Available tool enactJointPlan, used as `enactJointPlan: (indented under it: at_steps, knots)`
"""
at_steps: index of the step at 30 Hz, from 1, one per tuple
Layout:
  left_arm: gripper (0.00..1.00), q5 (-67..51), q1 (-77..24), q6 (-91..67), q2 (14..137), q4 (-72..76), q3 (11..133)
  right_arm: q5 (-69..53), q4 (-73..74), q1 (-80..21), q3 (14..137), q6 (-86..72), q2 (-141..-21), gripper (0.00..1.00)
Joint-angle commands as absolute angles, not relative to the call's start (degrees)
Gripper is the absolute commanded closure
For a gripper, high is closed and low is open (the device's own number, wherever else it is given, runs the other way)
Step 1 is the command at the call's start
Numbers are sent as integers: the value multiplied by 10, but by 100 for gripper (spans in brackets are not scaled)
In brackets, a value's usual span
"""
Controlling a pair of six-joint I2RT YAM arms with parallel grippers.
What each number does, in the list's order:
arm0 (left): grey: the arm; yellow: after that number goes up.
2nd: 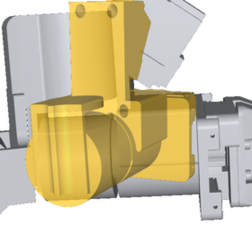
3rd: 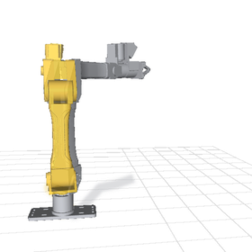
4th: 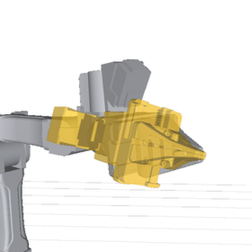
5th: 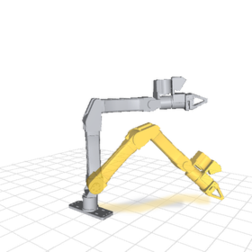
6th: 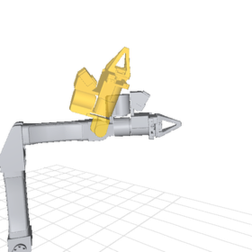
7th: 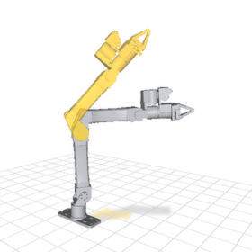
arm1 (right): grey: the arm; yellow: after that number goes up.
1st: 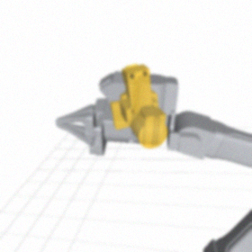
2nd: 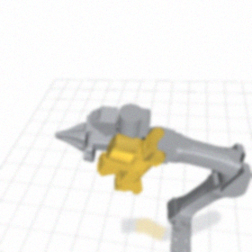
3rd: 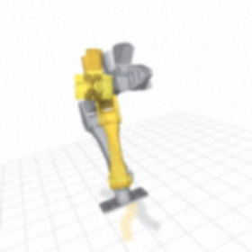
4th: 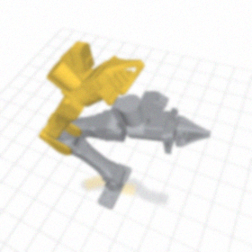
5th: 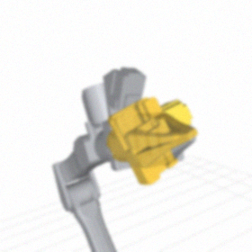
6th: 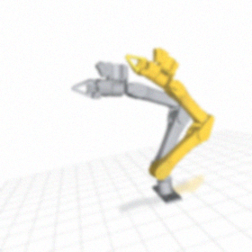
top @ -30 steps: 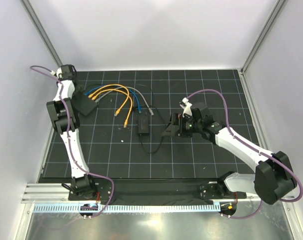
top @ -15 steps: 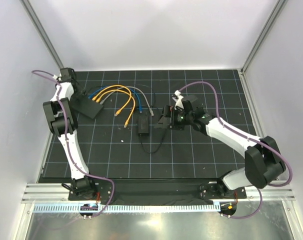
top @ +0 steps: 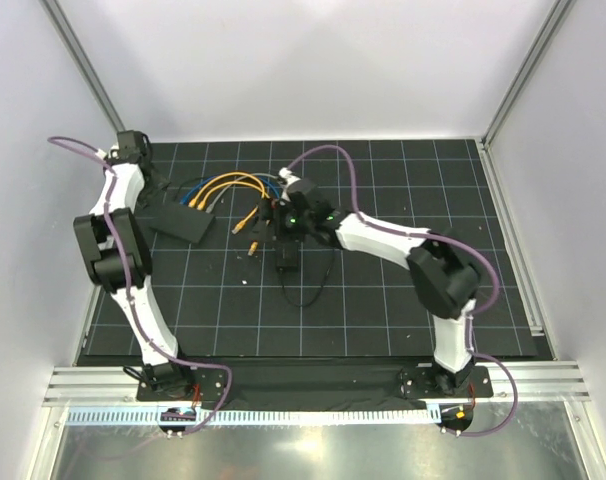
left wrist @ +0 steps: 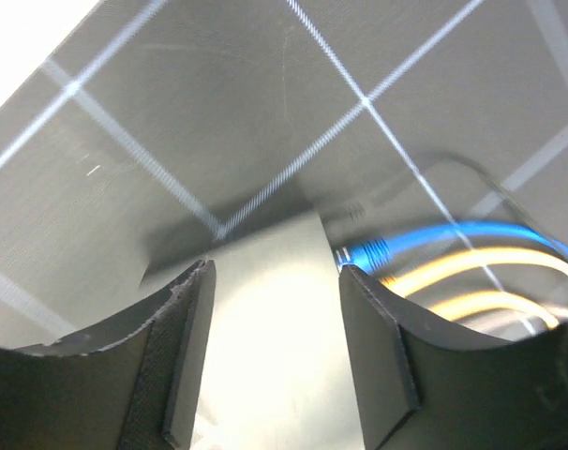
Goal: Pull the plug from the switch port
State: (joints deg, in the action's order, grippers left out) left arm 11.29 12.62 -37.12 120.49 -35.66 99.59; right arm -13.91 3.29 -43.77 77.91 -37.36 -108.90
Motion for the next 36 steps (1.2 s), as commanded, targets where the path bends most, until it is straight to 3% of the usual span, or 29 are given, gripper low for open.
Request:
enactJointPlan:
  at_steps: [1, 7, 11, 15, 21, 36]
  knots:
    - [38, 155, 114, -397, 1086, -379, 977, -71, 9, -451, 880, -337, -1159, 0]
    - [39, 107, 113, -430, 1006, -394, 866, -80, -9, -450, 1068, -312, -1297, 3]
    - [44, 100, 113, -475, 949, -361, 768, -108, -4, -446, 1195, -295, -1387, 12]
    - [45, 55, 112, -490, 897, -316, 708, -112, -46, -447, 1204, -273, -1430, 16]
    - [46, 34, 107, -476, 910, -315, 713, -153, -28, -446, 1294, -292, -1498, 19]
    - [46, 31, 104, -457, 901, -310, 703, -221, -69, -451, 1385, -313, -1609, 26]
